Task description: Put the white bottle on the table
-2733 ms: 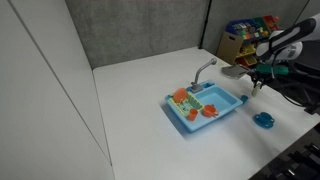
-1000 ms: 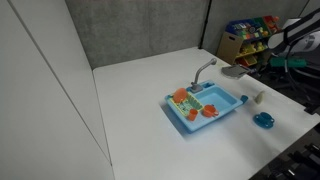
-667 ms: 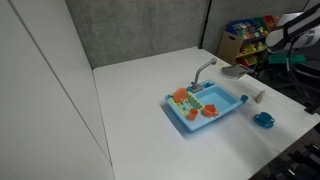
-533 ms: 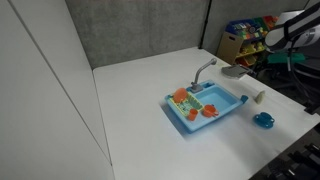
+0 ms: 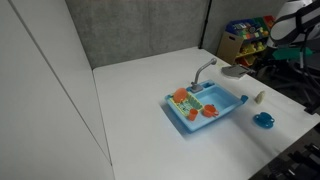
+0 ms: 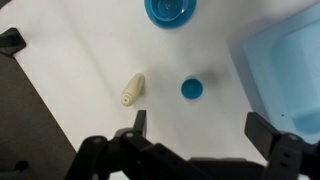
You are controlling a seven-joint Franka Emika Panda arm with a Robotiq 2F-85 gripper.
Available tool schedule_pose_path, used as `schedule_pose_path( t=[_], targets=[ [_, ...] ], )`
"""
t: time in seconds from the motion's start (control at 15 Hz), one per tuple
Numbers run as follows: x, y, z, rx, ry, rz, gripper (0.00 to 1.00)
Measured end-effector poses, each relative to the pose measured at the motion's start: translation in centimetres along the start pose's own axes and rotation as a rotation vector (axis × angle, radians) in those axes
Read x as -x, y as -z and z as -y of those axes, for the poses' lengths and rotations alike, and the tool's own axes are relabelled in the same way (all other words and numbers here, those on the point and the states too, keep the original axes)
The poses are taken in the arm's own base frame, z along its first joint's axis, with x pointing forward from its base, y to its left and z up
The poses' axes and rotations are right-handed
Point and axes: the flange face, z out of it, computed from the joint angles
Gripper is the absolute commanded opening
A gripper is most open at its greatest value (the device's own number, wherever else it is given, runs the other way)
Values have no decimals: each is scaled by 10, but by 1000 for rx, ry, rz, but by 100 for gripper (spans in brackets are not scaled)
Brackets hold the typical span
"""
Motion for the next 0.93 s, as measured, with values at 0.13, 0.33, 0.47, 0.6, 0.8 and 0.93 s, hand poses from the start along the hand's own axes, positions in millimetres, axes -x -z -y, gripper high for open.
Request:
schedule_pose_path(
  t=[0.13, 0.33, 0.47, 0.6, 0.8, 0.93],
  targets=[
    [13, 13, 7, -11, 40, 11, 100],
    [32, 40, 13, -16, 78, 20, 100],
    [44, 58, 18, -13, 102, 17, 100],
    [58, 73, 25, -13, 125, 9, 100],
    [78, 89, 36, -14, 155, 6, 100],
    [90, 95, 43, -19, 168, 8, 100]
  ],
)
